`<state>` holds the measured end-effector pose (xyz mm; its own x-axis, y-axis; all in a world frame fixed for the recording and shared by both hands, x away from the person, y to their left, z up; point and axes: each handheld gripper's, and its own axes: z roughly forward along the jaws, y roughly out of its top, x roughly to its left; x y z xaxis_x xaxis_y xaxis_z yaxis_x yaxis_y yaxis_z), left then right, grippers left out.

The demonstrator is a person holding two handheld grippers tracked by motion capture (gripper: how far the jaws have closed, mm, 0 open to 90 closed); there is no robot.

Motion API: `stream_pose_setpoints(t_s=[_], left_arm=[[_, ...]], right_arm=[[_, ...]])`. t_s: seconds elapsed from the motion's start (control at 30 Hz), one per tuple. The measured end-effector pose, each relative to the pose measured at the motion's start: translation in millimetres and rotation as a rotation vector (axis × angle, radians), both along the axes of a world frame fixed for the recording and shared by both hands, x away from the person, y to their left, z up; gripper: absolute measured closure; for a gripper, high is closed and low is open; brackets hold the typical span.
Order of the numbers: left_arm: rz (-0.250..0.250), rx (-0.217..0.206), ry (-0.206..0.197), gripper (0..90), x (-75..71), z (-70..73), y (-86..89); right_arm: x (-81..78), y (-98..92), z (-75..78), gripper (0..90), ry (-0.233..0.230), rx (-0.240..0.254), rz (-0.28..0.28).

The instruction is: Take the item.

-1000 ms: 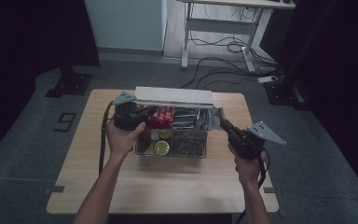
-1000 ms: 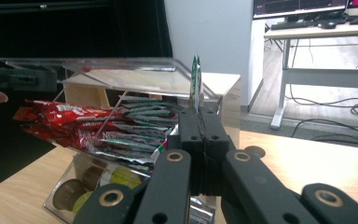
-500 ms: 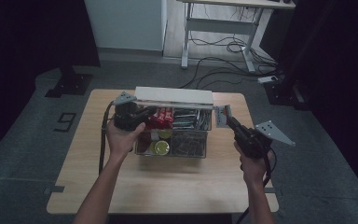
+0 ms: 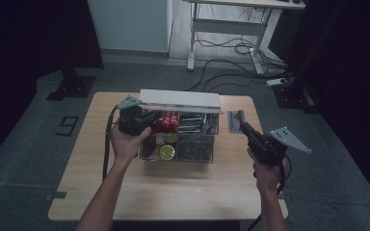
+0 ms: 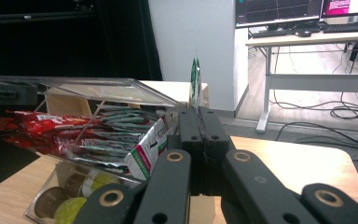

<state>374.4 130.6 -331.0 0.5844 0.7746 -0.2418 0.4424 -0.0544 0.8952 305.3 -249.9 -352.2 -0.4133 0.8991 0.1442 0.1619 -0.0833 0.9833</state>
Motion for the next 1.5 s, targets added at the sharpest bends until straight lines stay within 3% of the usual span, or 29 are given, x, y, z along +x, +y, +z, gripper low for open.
stream_pose_setpoints(t_s=[0.6,1.5], left_arm=[[-0.003,-0.003,0.001,89.9,0.4,-1.0,-0.5],[0.0,0.0,-0.002,90.0,-0.2,-0.9,0.0]], right_arm=[[4.1,-12.9,-29.3,89.4,0.066,-0.019,-0.03],[7.3,-16.5,-72.1,89.4,0.151,-0.031,-0.039]])
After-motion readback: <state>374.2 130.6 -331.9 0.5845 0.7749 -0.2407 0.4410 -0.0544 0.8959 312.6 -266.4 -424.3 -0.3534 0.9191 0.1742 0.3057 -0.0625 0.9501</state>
